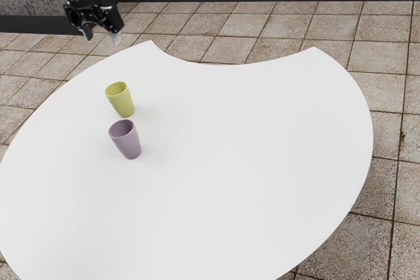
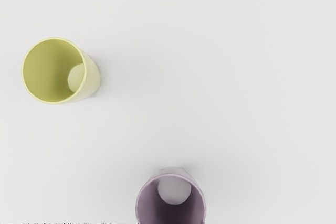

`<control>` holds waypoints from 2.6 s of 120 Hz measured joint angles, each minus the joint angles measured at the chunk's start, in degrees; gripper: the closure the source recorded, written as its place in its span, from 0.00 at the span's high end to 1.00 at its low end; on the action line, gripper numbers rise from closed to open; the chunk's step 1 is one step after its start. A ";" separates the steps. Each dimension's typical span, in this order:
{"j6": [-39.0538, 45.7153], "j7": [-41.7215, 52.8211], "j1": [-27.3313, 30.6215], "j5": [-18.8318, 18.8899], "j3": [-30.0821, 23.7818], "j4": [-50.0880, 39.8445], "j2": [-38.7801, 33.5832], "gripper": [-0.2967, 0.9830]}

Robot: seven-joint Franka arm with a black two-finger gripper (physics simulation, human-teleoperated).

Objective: Place the right cup onto the left cup

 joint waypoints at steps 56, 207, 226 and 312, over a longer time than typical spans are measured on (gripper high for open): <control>13.68 -9.07 -3.63 -0.61 0.17 -25.61 -5.14 0.76; 34.45 -33.94 -1.38 -0.68 0.08 -38.84 -0.54 0.75; 35.20 -34.69 -1.42 -1.62 0.00 -38.38 1.11 0.70; 35.13 -36.30 -0.95 -2.83 0.17 -39.93 0.57 0.17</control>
